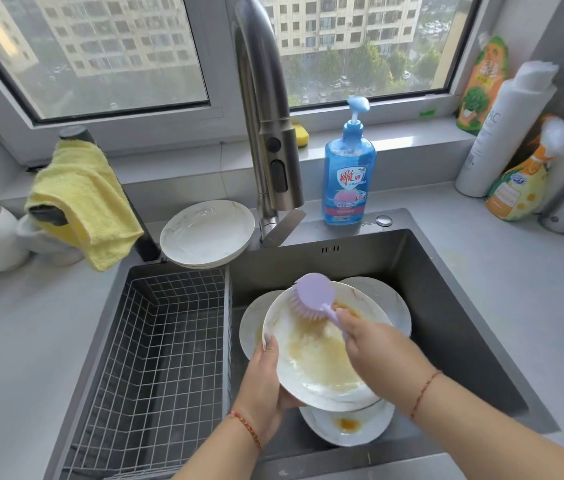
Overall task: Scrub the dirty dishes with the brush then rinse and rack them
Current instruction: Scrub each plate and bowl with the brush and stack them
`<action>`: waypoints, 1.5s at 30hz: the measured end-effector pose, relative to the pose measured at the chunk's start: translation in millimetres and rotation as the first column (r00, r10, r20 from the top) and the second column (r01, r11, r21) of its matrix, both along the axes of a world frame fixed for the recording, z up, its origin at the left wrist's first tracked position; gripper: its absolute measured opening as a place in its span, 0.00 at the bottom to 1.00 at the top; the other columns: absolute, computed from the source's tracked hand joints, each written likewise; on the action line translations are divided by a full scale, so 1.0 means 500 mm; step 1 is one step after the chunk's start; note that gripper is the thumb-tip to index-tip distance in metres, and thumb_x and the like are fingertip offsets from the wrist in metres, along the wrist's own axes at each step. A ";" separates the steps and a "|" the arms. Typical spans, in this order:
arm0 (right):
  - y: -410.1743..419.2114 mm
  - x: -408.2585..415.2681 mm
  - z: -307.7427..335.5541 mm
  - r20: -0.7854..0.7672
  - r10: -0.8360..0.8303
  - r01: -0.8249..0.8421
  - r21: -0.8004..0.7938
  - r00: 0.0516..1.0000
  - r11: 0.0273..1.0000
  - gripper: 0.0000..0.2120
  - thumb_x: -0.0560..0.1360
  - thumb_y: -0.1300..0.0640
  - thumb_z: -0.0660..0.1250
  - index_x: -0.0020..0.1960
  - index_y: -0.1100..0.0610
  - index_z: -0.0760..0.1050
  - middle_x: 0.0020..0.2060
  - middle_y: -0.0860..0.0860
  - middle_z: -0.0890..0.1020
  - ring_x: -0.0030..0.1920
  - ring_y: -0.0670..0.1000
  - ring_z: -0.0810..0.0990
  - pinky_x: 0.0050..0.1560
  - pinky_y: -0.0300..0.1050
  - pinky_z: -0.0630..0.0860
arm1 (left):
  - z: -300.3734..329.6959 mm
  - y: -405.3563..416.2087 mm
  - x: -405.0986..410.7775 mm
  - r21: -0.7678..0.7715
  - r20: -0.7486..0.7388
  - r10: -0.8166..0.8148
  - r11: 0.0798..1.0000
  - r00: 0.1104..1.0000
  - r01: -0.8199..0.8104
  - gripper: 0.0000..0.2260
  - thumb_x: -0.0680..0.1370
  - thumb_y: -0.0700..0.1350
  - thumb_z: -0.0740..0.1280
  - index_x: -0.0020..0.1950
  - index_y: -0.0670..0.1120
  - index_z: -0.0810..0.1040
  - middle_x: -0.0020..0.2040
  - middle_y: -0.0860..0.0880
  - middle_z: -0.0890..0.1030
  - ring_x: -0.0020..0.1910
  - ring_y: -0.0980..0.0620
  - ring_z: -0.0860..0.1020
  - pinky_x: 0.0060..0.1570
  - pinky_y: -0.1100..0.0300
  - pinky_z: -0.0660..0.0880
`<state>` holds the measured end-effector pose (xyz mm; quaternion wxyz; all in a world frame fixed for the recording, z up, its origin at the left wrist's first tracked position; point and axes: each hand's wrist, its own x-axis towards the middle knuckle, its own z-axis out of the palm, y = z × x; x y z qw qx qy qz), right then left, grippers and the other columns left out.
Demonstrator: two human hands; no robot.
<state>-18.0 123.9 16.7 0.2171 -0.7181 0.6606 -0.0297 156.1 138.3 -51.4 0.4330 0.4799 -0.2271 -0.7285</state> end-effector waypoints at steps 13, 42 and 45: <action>0.090 0.010 0.045 0.118 0.127 -0.152 0.234 0.985 0.960 0.21 0.82 0.52 0.50 0.71 0.34 0.60 0.31 0.44 0.69 0.28 0.43 0.64 0.28 0.31 0.67 | 0.008 -0.015 0.001 0.003 0.065 0.174 0.985 0.983 -0.174 0.26 0.74 0.63 0.57 0.67 0.51 0.73 0.57 0.43 0.83 0.53 0.39 0.83 0.42 0.41 0.81; 0.013 -0.049 0.001 -0.128 -0.047 0.048 0.003 0.991 0.999 0.27 0.80 0.58 0.51 0.76 0.38 0.51 0.28 0.46 0.68 0.26 0.46 0.64 0.24 0.42 0.60 | 0.017 -0.018 0.011 -0.074 0.129 0.158 0.986 0.979 -0.150 0.18 0.82 0.58 0.53 0.67 0.53 0.72 0.56 0.49 0.84 0.54 0.44 0.83 0.44 0.36 0.81; 0.059 -0.054 0.011 -0.133 0.002 0.014 0.124 0.991 0.992 0.29 0.80 0.59 0.49 0.74 0.32 0.50 0.28 0.47 0.64 0.26 0.46 0.62 0.25 0.39 0.58 | 0.009 -0.026 0.015 -0.098 0.188 0.209 0.976 0.960 -0.193 0.18 0.82 0.58 0.54 0.68 0.54 0.72 0.56 0.50 0.84 0.54 0.44 0.83 0.43 0.35 0.80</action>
